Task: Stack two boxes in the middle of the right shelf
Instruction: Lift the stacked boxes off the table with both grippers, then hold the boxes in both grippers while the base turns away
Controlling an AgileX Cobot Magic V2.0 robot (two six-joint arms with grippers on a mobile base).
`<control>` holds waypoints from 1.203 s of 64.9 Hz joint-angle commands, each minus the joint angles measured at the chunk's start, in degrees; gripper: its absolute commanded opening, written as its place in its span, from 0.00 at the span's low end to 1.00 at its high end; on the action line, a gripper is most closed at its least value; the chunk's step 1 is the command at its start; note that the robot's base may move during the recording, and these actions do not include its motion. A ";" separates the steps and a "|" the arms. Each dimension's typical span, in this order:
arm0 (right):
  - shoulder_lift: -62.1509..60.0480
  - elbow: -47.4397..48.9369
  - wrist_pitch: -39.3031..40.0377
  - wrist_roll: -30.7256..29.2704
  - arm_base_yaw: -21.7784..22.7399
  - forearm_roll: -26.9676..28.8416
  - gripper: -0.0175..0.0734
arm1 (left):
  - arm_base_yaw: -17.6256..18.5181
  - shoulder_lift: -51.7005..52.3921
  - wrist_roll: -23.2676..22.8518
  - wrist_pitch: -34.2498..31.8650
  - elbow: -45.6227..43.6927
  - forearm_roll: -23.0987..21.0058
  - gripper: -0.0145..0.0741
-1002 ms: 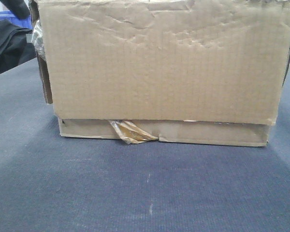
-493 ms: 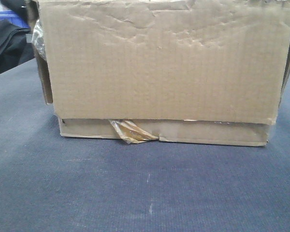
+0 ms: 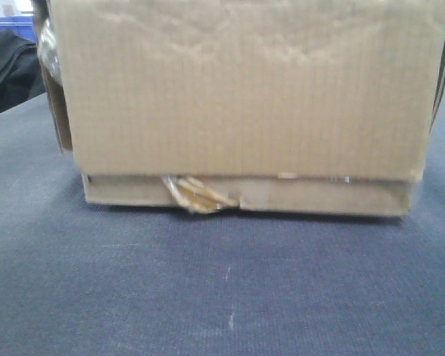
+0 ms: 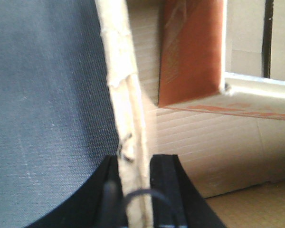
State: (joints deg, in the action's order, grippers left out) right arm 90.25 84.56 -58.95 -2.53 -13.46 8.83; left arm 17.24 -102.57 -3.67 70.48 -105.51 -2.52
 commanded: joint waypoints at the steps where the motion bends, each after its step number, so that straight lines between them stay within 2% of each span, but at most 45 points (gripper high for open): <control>1: -4.06 0.56 3.78 -0.35 0.25 -1.70 0.02 | -0.22 4.39 0.23 -0.51 -0.37 1.60 0.04; 21: -14.11 0.77 11.72 -0.35 0.25 -1.70 0.02 | -0.22 15.22 0.23 -8.60 -0.37 1.60 0.04; 36: -19.49 4.99 15.42 -0.35 0.25 -1.70 0.02 | -0.22 22.10 0.23 -14.77 -0.37 1.60 0.04; 78: -19.97 6.85 15.34 -0.35 0.25 -1.70 0.02 | -0.22 22.78 0.23 -14.60 -0.37 1.67 0.04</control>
State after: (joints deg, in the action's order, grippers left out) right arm 70.95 90.59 -47.96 -2.26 -13.68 9.38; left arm 17.27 -80.47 -3.67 57.96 -105.51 -2.52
